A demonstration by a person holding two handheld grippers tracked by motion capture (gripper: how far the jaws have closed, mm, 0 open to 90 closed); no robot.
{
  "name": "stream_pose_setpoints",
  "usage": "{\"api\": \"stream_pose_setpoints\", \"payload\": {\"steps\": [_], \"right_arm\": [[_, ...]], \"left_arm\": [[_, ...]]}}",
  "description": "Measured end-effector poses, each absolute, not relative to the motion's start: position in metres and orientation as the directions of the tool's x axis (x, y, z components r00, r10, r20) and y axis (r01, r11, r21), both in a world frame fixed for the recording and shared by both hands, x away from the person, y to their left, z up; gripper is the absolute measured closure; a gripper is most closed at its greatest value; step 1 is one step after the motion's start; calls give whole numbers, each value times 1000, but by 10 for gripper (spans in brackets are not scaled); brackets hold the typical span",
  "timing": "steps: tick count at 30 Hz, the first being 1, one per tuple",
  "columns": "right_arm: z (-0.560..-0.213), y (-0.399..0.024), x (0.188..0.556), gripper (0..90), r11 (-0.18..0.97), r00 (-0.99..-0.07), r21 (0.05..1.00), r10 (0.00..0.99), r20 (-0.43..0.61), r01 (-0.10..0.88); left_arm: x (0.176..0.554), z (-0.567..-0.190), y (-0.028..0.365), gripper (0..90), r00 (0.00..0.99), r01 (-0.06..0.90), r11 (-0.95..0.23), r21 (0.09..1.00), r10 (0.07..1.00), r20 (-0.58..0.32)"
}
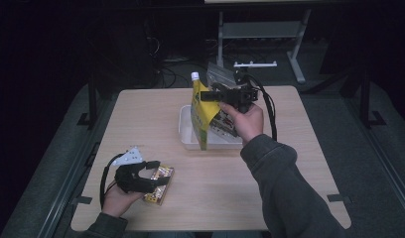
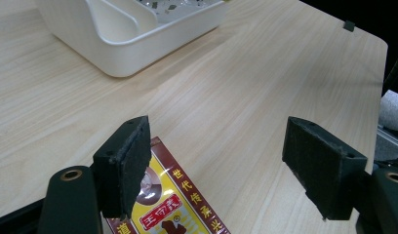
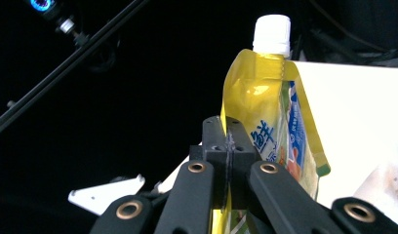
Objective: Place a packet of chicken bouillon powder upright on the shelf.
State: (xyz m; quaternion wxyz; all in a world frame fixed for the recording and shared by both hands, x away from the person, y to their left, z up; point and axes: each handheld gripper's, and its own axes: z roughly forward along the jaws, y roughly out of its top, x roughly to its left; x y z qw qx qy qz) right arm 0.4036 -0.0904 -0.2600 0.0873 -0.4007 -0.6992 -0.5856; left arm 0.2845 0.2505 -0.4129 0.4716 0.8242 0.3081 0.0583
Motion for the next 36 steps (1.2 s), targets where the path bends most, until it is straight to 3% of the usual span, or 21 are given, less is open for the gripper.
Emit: {"api": "stream_pose_setpoints", "payload": {"steps": [16,36], "right_arm": [[-267,-67,430,897,-106,-602,747,523,603,656],[-288,-35,446,896,-120,-578,743,552,601,659]], "left_arm": [[285,-412,255,256,799,455,-355,817,567,-198],[286,-413,259,256,795,460,-343,819,569,-208]]}}
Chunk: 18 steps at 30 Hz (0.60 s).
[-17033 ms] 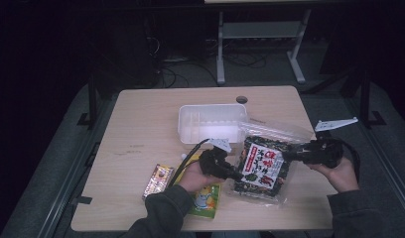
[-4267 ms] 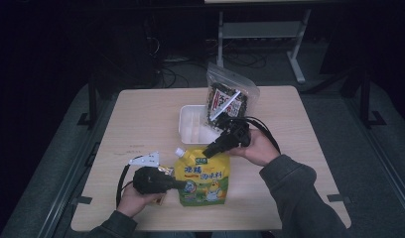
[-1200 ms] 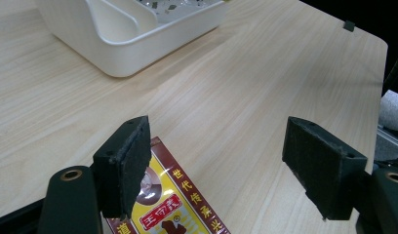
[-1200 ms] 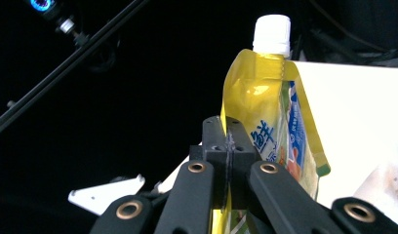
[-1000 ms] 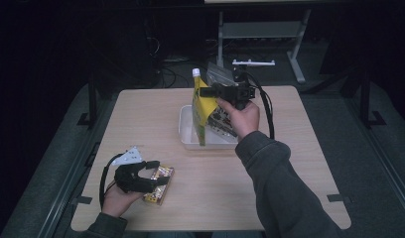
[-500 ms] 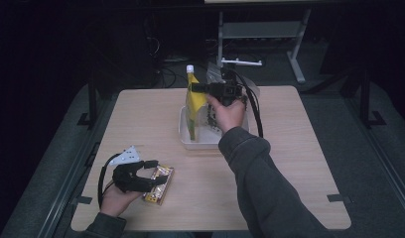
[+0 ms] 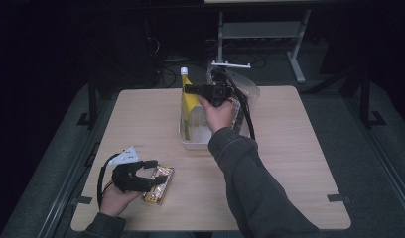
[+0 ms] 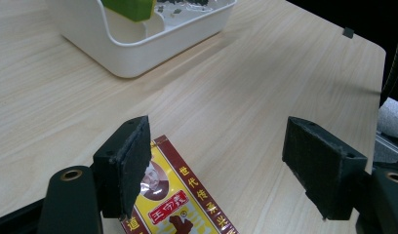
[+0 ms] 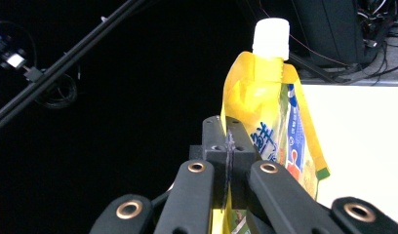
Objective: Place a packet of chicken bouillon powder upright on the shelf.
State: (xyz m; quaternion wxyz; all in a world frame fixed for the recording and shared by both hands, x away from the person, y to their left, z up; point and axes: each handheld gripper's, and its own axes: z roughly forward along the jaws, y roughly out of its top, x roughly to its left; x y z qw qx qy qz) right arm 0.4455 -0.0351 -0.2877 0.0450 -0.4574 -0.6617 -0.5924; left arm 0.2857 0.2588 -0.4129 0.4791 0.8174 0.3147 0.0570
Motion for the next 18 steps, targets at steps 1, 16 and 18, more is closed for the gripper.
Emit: {"api": "stream_pose_setpoints", "payload": {"steps": [1,16,18], "right_arm": [[-289,-34,446,896,-115,-577,744,557,597,658],[-299,-25,452,896,-68,-592,757,579,561,650],[-300,-25,453,896,-65,-590,756,583,558,651]], "left_arm": [[286,-413,259,256,795,460,-342,819,570,-209],[286,-413,260,257,796,459,-343,820,568,-209],[286,-413,260,258,797,459,-344,819,567,-208]]}}
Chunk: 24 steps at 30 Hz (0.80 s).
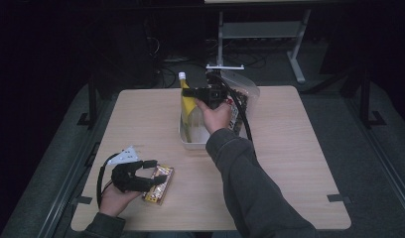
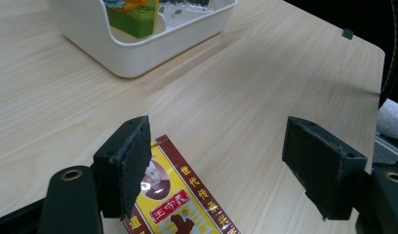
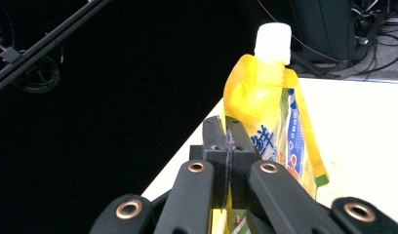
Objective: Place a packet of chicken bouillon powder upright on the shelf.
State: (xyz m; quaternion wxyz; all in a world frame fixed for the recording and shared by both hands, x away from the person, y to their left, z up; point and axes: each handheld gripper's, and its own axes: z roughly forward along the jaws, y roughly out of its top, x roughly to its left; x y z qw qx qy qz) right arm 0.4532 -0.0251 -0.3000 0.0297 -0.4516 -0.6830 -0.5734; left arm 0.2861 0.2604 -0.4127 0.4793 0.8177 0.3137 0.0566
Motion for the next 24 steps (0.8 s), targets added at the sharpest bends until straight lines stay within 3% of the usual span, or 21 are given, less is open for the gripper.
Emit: {"api": "stream_pose_setpoints", "payload": {"steps": [24], "right_arm": [[-324,-15,458,894,-75,-563,739,599,570,669]], "left_arm": [[286,-413,261,258,797,460,-348,817,567,-208]]}}
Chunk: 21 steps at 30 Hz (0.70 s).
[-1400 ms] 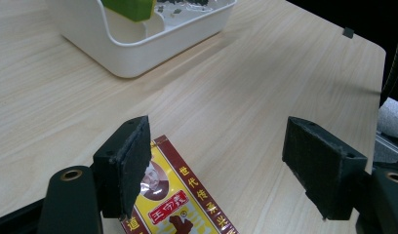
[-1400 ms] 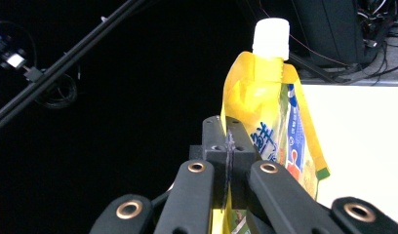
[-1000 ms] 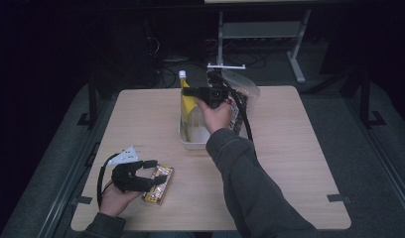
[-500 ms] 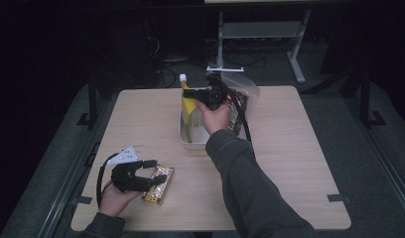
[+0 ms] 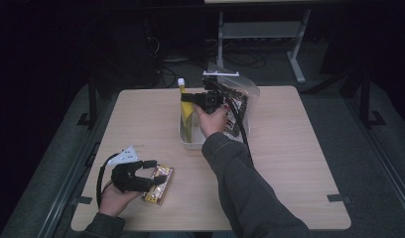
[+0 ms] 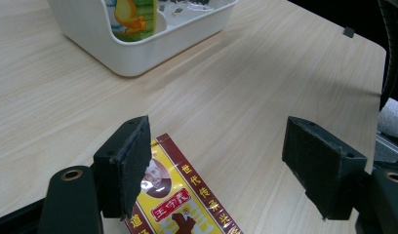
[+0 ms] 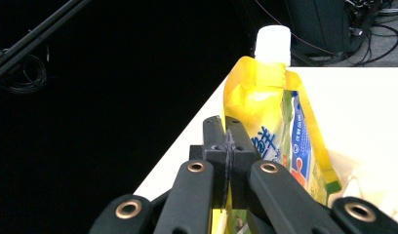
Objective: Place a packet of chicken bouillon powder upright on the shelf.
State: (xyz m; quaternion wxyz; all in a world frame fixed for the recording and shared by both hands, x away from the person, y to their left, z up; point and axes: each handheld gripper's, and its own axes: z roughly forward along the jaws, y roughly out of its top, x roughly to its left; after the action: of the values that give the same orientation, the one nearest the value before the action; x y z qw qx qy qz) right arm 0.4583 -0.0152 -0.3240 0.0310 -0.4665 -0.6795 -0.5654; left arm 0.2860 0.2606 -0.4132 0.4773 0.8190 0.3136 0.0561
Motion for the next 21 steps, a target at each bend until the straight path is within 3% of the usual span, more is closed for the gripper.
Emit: {"api": "stream_pose_setpoints", "payload": {"steps": [9,21], "right_arm": [[-334,-15,459,886,-75,-554,733,604,572,676],[-326,-23,456,754,-60,-559,728,598,574,683]], "left_arm": [[286,-414,260,258,795,462,-351,815,571,-205],[286,-415,259,257,795,461,-360,811,573,-198]]}}
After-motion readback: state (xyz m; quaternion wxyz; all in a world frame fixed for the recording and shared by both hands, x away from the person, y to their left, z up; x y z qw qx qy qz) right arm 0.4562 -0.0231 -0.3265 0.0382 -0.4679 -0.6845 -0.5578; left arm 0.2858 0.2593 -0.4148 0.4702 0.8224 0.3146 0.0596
